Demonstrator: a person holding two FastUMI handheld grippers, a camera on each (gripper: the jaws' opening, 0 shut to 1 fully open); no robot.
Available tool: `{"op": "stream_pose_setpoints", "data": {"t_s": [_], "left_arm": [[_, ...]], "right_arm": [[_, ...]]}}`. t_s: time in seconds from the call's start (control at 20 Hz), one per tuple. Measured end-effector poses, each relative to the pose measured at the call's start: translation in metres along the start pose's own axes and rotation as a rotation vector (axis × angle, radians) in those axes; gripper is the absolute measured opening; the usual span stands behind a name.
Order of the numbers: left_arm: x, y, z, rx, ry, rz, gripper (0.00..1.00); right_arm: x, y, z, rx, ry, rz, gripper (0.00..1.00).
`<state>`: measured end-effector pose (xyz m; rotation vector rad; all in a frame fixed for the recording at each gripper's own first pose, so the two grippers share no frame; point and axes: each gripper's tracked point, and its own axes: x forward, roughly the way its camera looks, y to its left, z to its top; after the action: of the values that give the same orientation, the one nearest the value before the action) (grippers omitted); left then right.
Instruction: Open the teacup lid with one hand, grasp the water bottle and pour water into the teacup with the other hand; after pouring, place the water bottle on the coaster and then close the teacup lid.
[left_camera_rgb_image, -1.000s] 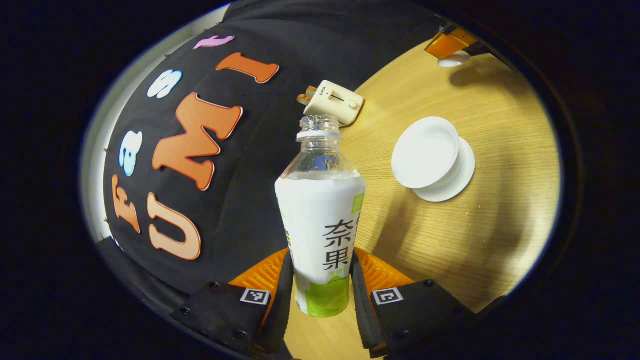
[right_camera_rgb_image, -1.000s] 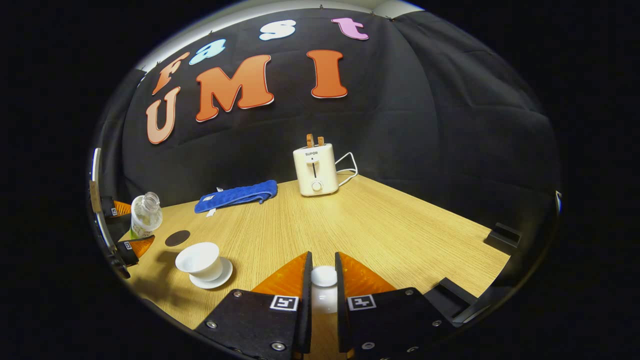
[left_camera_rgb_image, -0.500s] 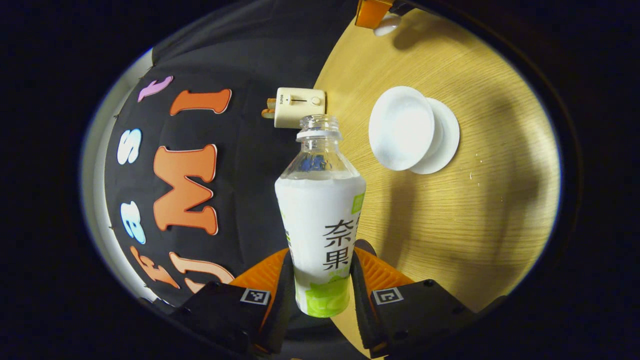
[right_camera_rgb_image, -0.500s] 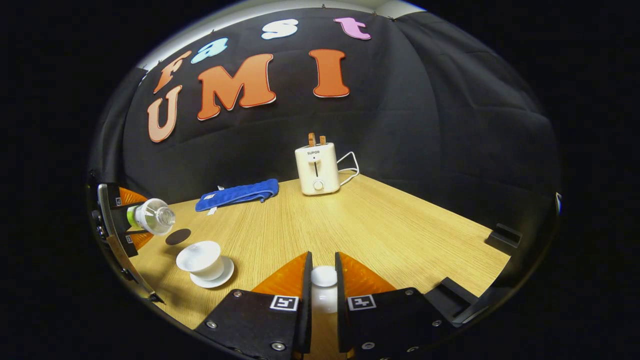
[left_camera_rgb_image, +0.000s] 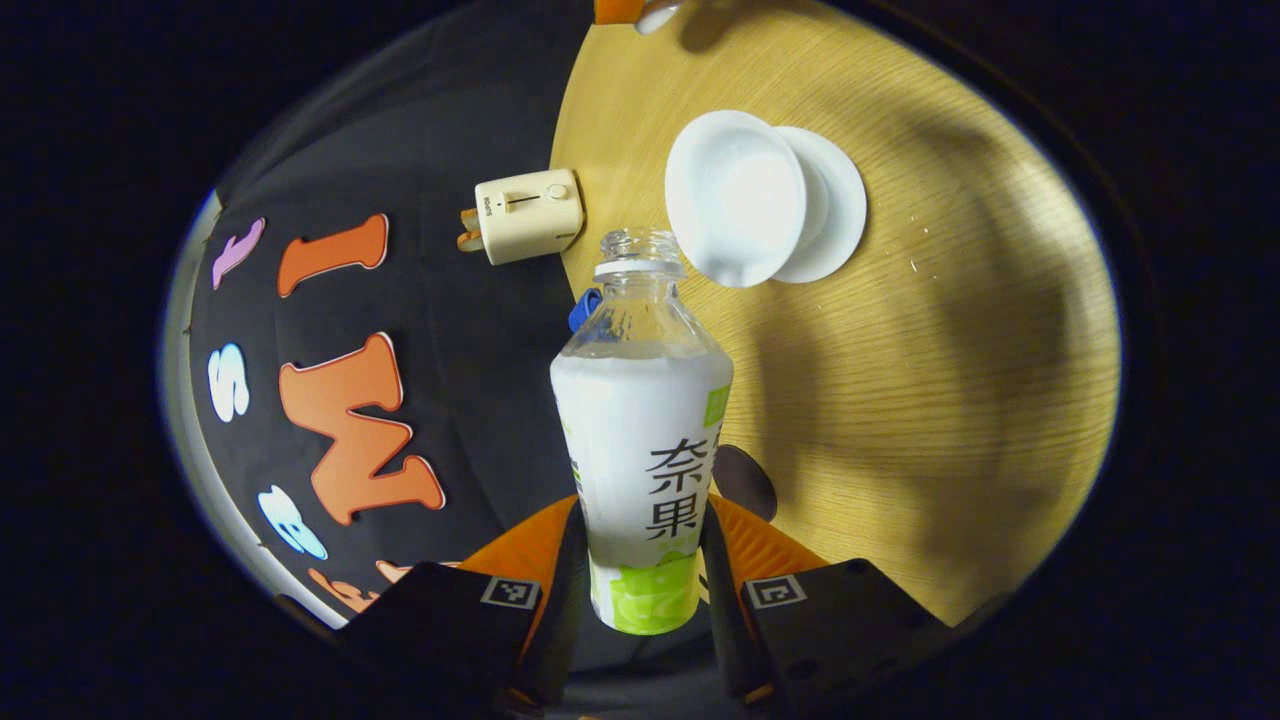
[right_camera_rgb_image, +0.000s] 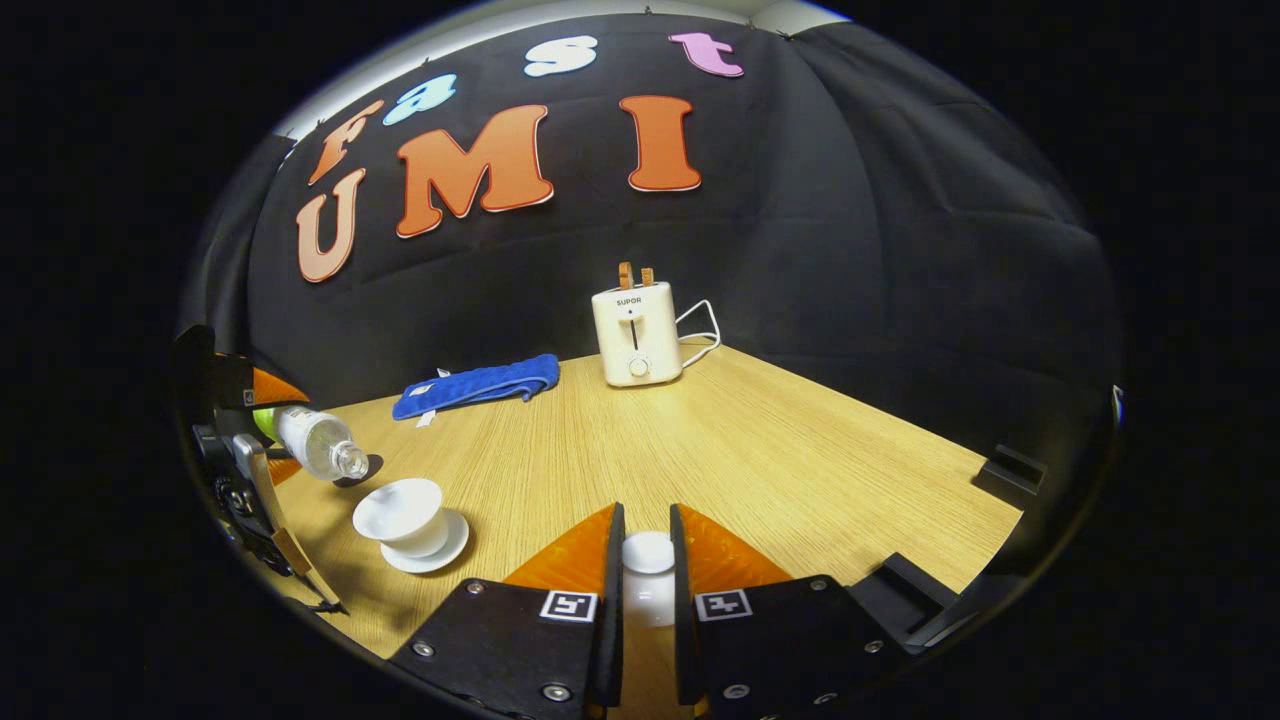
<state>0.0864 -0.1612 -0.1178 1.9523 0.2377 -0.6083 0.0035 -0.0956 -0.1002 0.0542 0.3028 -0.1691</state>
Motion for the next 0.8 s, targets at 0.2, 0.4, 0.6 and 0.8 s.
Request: {"op": "stream_pose_setpoints", "data": {"t_s": [0.2,0.4,0.6,0.8], "left_arm": [[0.001,0.008,0.005,0.106,0.007,0.009,0.6],[-0.002,0.023,0.009,0.228,0.009,0.036,0.59],[-0.003,0.033,0.011,0.327,0.021,0.05,0.59],[-0.011,0.045,0.017,0.406,0.019,0.078,0.58]], "right_arm": [[0.0,0.002,-0.001,-0.005,0.003,0.006,0.17],[0.001,0.002,-0.003,-0.007,0.009,0.009,0.22],[0.002,0.003,-0.004,-0.01,0.012,0.011,0.22],[0.002,0.002,-0.006,-0.012,0.015,0.011,0.22]]}}
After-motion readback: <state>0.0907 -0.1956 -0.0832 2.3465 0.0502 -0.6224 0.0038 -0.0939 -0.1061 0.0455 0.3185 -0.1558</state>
